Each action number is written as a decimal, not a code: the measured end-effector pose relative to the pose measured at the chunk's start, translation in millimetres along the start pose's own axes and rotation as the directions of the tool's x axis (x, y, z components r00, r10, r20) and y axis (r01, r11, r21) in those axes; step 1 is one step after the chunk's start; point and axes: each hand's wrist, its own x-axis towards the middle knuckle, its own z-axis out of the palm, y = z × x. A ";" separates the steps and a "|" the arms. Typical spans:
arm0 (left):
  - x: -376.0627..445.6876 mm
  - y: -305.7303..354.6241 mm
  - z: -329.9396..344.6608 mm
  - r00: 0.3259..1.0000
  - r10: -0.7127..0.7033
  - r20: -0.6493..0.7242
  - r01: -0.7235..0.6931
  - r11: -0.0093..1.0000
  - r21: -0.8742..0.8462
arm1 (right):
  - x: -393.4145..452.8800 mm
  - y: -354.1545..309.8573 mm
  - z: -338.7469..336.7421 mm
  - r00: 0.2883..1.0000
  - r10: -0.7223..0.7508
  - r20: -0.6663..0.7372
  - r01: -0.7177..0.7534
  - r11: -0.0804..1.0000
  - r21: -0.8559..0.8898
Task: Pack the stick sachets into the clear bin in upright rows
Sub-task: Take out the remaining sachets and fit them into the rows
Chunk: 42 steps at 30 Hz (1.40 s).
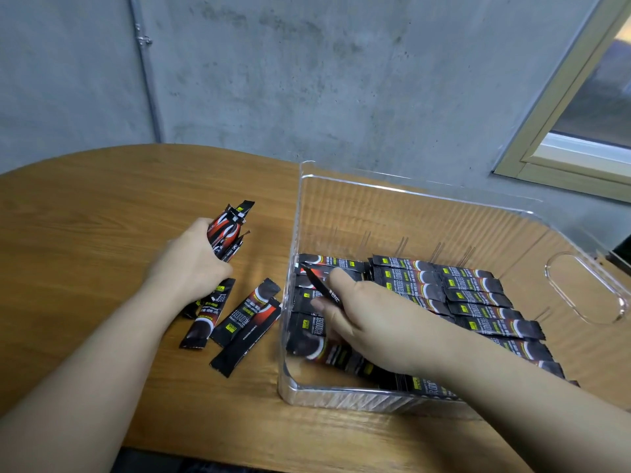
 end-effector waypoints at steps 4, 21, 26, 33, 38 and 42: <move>-0.2 0.2 -0.2 1.000 -0.001 -0.001 0.001 1.000 0.001 | -1.5 5.3 -2.8 0.999 0.028 0.014 -0.029 0.999 0.036; -2.6 0.8 -1.3 1.000 0.020 -0.006 -0.020 1.000 0.004 | -0.4 30.3 11.5 0.954 -0.064 0.294 0.128 0.970 -0.206; -1.5 0.6 -0.9 1.000 0.017 -0.003 -0.017 1.000 0.004 | 1.4 29.9 9.0 0.953 -0.107 0.285 0.167 0.966 -0.196; -0.6 0.3 -0.2 1.000 0.009 0.004 -0.009 1.000 -0.004 | -1.2 25.7 -1.4 0.981 -0.032 0.191 0.074 0.973 -0.220; -0.3 -0.3 0.0 1.000 0.008 0.000 -0.008 1.000 -0.004 | 8.0 35.2 -8.0 0.993 0.025 0.112 0.015 0.941 -0.337; -0.3 -0.6 0.0 1.000 0.001 -0.011 -0.001 1.000 -0.017 | 16.7 37.7 -1.4 0.992 -0.015 0.123 0.057 0.934 -0.353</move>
